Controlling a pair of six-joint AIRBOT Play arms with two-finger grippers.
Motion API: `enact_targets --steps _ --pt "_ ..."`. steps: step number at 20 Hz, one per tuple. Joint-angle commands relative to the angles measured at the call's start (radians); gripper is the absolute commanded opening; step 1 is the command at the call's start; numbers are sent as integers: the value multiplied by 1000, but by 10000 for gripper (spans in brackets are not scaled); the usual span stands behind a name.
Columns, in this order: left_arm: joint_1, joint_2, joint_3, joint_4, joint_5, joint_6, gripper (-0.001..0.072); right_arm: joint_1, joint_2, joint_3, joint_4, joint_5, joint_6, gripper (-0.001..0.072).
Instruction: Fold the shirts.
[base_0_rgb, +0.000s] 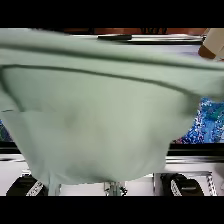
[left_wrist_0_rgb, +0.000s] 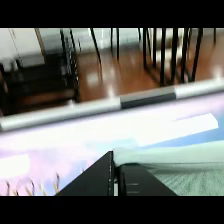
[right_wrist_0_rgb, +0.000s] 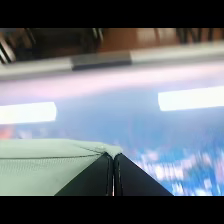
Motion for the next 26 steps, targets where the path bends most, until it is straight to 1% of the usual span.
enact_targets --steps 1,2,3,5,7,9,11,12,14,16,17,18,19,21,22,23,24,25,26 --pt "0 -100 -229 17 20 8 38 -1 -125 -158 -69 98 4 71" --pt "0 -142 -298 10 75 8 38 -1 -166 -231 -66 39 19 71" --pt "0 -185 -351 -1 139 8 38 -1 -217 -306 -50 -52 37 71" --pt "0 -298 -413 -76 284 8 38 -1 -341 -397 13 -290 67 71" --pt "0 -432 -417 -180 403 8 38 -1 -486 -404 113 -527 106 71" --pt "0 -557 -416 -273 496 8 38 0 -614 -404 261 -744 130 71" --pt "0 -664 -416 -344 521 8 39 5 -720 -405 402 -860 130 71" --pt "0 -708 -416 -366 515 7 39 9 -761 -405 426 -874 130 71" --pt "0 -779 -417 -422 489 7 40 28 -827 -405 428 -850 130 72" --pt "1 -819 -415 -477 457 7 43 50 -851 -404 428 -838 130 72" --pt "2 -825 -407 -482 430 7 97 58 -849 -404 428 -842 129 111" --pt "10 -825 -391 -480 384 8 349 58 -839 -400 428 -840 124 292" --pt "32 -825 -358 -477 304 8 528 47 -817 -389 419 -815 101 472" --pt "116 -825 -254 -395 71 0 530 -3 -747 -356 389 -725 43 473" --pt "170 -825 -197 -311 -58 -46 505 -39 -710 -338 362 -655 34 473" --pt "221 -824 -157 -226 -186 -101 496 -81 -670 -323 329 -559 23 472" --pt "274 -822 -140 -154 -307 -137 496 -125 -634 -321 292 -448 10 472" --pt "319 -815 -154 -114 -380 -139 496 -162 -612 -322 249 -326 -11 472" --pt "354 -806 -185 -111 -404 -139 496 -195 -601 -325 208 -185 -40 472"
